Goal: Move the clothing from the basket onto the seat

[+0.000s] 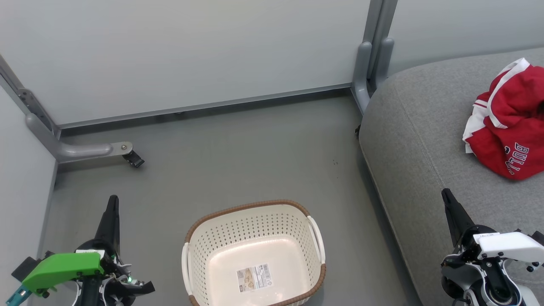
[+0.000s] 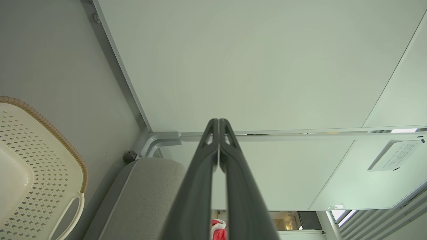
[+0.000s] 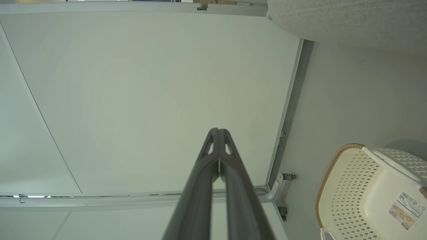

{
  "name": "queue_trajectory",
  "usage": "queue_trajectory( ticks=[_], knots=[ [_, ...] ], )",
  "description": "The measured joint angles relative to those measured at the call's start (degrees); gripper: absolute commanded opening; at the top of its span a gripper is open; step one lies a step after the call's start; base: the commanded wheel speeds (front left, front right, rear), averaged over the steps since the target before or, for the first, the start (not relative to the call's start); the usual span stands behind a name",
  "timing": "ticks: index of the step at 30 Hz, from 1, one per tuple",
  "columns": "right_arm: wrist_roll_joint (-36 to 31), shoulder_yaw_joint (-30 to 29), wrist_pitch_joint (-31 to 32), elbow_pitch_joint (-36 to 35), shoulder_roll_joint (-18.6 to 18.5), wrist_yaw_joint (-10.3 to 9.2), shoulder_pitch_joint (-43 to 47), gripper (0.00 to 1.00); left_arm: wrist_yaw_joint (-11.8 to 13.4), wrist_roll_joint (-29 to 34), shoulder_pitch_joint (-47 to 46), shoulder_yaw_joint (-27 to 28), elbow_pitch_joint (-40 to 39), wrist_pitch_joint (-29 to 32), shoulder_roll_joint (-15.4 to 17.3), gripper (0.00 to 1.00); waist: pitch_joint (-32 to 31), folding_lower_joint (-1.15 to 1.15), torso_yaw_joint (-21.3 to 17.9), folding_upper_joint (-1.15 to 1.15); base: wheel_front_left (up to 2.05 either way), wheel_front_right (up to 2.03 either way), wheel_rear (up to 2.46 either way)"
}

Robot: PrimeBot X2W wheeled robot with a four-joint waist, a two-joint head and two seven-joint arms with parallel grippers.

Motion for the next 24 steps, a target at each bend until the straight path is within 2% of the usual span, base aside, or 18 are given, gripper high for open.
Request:
queue_trajectory(
  ticks=[24],
  knots=[
    [0.0, 0.0, 0.0, 0.0, 0.0, 0.0, 0.0, 0.0, 0.0, 0.1, 0.0, 0.2, 0.0, 0.1, -0.2, 0.0, 0.0, 0.0, 0.0, 0.0, 0.0, 0.0, 0.0]
  ],
)
